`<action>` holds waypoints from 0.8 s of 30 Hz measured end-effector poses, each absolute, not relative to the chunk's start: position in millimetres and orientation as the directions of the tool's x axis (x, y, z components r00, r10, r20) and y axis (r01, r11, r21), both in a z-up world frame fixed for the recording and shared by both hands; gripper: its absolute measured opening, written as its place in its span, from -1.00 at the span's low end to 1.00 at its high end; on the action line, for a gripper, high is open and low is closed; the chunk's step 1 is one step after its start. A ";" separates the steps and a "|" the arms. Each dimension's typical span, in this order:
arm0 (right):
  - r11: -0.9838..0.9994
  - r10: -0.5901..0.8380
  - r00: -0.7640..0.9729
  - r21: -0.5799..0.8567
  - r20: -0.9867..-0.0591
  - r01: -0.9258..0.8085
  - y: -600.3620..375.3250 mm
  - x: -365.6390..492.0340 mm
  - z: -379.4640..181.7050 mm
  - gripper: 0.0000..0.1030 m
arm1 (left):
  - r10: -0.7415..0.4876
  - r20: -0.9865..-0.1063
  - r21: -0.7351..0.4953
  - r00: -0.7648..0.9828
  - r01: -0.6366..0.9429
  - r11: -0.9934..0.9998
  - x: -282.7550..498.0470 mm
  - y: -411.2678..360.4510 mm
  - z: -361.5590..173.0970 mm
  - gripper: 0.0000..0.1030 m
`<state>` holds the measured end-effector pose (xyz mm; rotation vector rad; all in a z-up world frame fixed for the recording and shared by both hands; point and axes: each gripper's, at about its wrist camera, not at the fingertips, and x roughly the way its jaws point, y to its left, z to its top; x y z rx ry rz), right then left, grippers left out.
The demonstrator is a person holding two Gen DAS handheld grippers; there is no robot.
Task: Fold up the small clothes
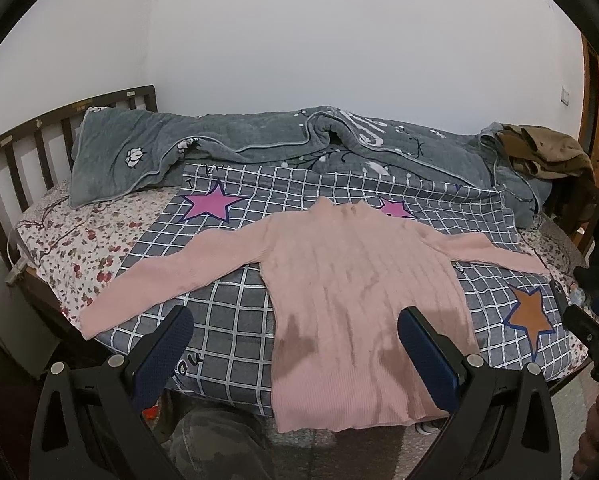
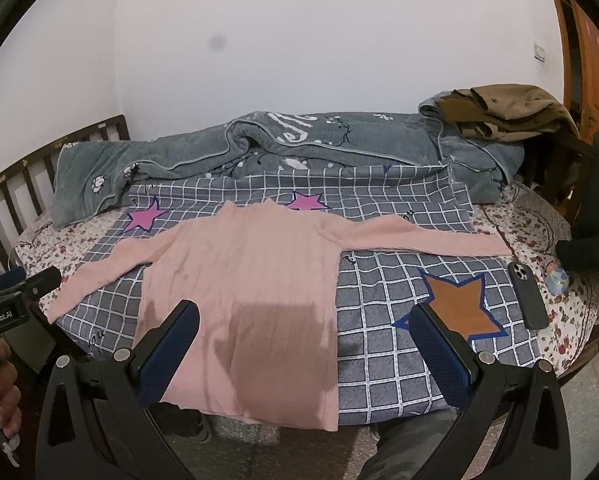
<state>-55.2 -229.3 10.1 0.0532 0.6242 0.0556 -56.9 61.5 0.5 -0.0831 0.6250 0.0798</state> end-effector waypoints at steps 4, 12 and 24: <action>0.997 0.065 0.816 0.062 -0.574 -0.035 -228.8 -58.5 10.3 0.99 | 0.049 -0.585 -0.052 0.810 -0.098 0.994 -58.0 60.9 0.6 1.00; 0.999 0.054 0.829 0.037 -0.557 -0.040 -226.1 -60.6 12.8 0.99 | 0.037 -0.578 -0.065 0.815 -0.092 0.994 -57.9 62.6 1.8 1.00; 0.997 0.072 0.830 0.053 -0.552 -0.051 -226.1 -57.0 12.4 0.99 | 0.020 -0.579 -0.080 0.815 -0.082 0.993 -49.3 65.8 -0.7 1.00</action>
